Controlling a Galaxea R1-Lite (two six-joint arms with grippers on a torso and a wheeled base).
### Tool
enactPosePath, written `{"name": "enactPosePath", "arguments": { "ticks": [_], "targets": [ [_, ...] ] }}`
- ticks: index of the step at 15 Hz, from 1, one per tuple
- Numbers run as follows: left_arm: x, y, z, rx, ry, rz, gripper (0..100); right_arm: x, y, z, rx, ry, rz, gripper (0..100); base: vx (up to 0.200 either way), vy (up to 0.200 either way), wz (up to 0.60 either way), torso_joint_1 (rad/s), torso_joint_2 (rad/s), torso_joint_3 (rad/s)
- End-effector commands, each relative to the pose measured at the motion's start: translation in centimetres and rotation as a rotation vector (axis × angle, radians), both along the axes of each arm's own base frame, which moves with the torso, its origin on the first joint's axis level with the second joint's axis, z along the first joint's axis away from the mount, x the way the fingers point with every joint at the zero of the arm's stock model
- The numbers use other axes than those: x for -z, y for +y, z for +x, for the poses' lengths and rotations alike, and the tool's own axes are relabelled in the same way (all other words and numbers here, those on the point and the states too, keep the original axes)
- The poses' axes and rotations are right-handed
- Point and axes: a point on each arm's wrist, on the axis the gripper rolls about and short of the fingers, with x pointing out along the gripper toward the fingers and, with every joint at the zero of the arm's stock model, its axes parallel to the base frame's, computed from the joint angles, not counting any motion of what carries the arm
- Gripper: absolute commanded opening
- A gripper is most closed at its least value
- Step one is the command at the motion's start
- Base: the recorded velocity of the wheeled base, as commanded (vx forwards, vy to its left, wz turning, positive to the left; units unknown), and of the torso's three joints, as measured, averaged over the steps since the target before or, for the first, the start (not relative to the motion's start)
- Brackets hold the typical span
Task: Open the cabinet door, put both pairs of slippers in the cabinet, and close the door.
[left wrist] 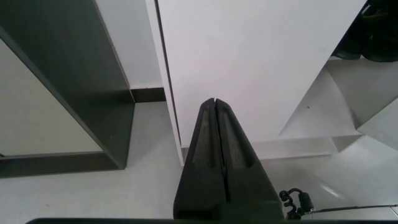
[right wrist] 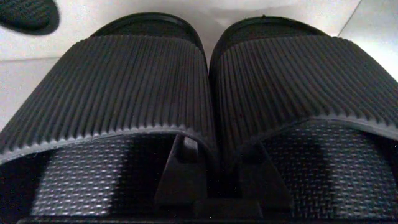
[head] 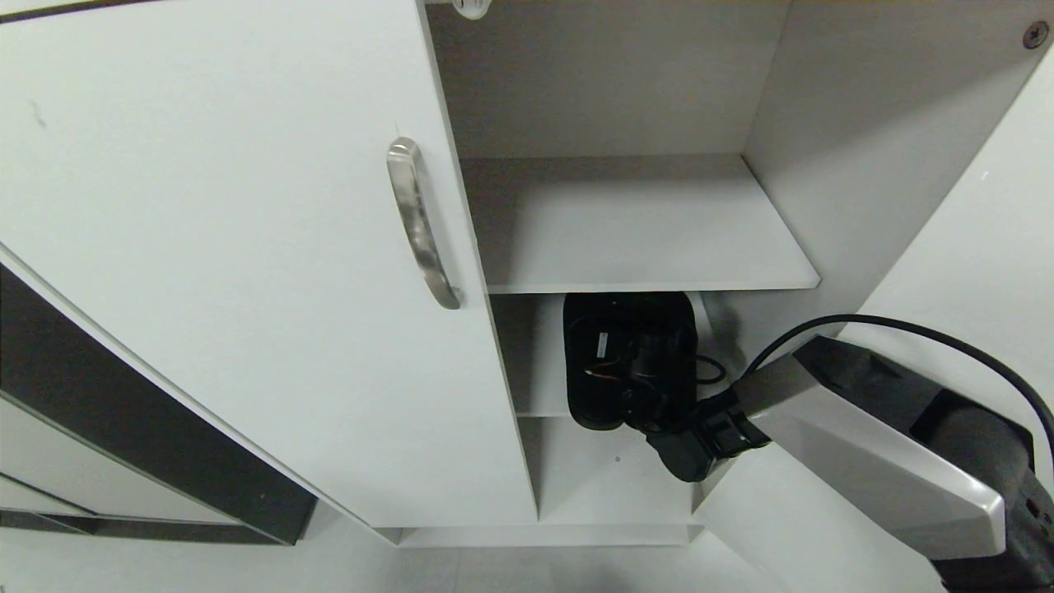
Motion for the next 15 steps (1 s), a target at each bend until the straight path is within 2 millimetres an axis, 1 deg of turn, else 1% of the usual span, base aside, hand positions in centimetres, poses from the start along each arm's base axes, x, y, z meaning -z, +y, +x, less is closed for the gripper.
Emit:
{"name": "enactPosePath", "arguments": {
  "ticks": [1,8,9,11,13,15],
  "targets": [
    [0.0,0.0,0.0,-0.001,0.000,-0.002,0,0.5,0.1,0.5,0.005,-0.004,0.002,0,0.000,0.000,0.00,0.000,0.00,0.000],
    [0.0,0.0,0.0,-0.001,0.000,-0.003,0,1.3,0.2,0.7,0.005,0.009,-0.007,0,0.000,0.000,0.00,0.000,0.00,0.000],
    [0.0,0.0,0.0,-0.001,0.000,-0.002,0,1.3,0.2,0.7,0.005,0.009,-0.007,100,0.000,0.000,0.00,0.000,0.00,0.000],
    [0.0,0.0,0.0,-0.001,0.000,-0.003,0,1.3,0.2,0.7,0.008,0.009,-0.007,100,0.000,0.000,0.00,0.000,0.00,0.000],
    [0.0,0.0,0.0,-0.001,0.000,-0.005,0,0.9,0.3,0.4,0.003,0.003,-0.002,100,0.000,0.000,0.00,0.000,0.00,0.000],
    [0.0,0.0,0.0,-0.001,0.000,-0.005,0,0.5,0.2,-0.4,-0.003,0.011,-0.010,100,0.000,0.000,0.00,0.000,0.00,0.000]
  ]
}}
